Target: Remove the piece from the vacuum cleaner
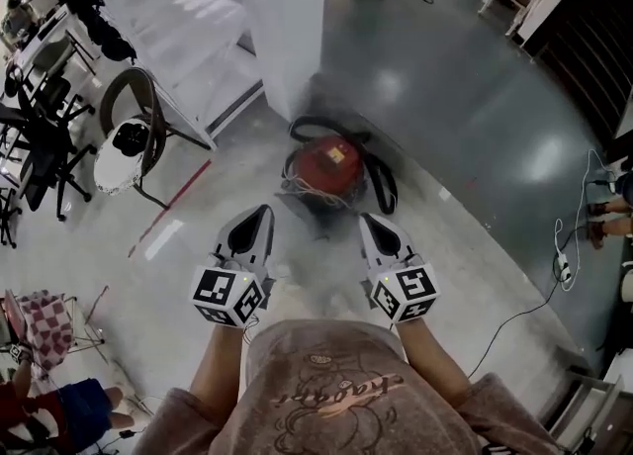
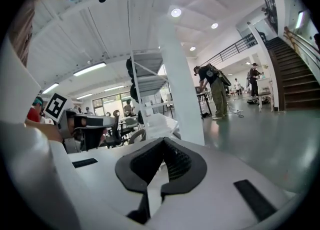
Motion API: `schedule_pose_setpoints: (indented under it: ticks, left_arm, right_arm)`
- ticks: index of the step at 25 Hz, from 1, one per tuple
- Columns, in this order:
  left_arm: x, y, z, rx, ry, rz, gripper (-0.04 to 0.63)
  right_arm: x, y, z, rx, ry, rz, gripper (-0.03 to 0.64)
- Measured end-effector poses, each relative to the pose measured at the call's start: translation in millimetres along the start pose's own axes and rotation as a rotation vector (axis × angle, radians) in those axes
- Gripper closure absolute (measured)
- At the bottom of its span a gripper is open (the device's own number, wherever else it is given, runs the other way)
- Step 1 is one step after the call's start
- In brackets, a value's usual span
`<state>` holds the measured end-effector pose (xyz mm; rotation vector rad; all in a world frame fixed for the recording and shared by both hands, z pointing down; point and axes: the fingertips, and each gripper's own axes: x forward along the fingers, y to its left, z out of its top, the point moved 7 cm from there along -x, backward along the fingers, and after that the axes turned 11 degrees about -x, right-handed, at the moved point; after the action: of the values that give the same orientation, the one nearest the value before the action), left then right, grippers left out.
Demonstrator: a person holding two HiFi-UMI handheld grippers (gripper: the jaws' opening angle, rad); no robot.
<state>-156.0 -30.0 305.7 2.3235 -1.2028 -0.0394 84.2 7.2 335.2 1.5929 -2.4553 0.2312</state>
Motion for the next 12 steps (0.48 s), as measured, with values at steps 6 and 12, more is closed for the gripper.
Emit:
schedule_pose_setpoints:
  ticks: [6,12]
  left_arm:
    - [30.0,32.9,17.5,0.011,0.05,-0.045,0.6]
    - [57.4,54.4,22.2,0.046,0.121,-0.094,0.567]
  right_arm:
    - [27.1,-3.0,4.4,0.041,-0.007,-0.079,0.621]
    - [51.1,-10.2,-1.1,0.081,0.004,-0.095,0.548]
